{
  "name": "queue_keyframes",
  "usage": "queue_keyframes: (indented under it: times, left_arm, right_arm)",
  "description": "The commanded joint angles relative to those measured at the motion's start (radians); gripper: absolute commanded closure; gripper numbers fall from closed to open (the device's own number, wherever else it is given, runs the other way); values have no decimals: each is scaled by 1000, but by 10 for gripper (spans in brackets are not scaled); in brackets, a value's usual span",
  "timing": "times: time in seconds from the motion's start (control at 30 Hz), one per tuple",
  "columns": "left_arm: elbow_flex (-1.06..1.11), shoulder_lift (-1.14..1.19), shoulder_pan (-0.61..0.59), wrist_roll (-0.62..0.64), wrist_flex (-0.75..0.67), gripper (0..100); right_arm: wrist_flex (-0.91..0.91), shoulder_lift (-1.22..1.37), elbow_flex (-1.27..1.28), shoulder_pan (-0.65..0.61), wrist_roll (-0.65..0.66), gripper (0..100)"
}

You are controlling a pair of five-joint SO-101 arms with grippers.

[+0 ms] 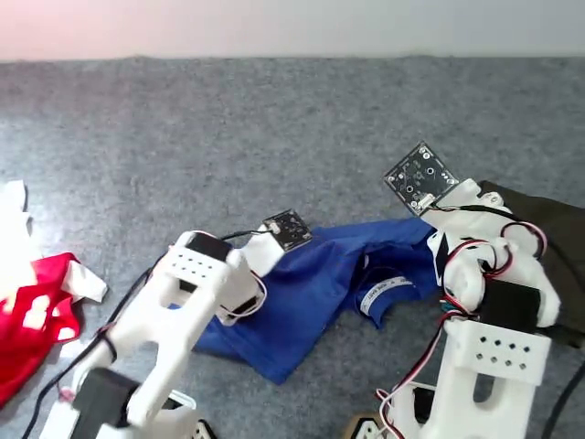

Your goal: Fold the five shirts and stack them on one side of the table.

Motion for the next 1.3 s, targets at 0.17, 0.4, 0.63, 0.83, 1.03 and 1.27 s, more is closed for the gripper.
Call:
queue_keyframes:
  times: [0.17, 0.4, 0.63, 0.83, 1.03, 1.27]
  left_arm:
    - [-277, 230, -115, -21, 68, 878]
    - [-423, 249, -167, -25, 132, 878]
    - [-476, 172, -97, -20, 307, 878]
    - [-469, 20, 77, 0, 503, 877]
    - [-303, -26, 252, 120, 486, 864]
    - [-145, -26, 350, 233, 316, 784]
  right_arm:
    - [8, -2, -37, 8, -6, 989]
    - [8, -2, -37, 8, -6, 989]
    - [8, -2, -37, 8, -6, 989]
    - [7, -2, -12, 8, -6, 989]
    - [-2, -2, 9, 4, -6, 989]
    - [-2, -2, 9, 7, -6, 989]
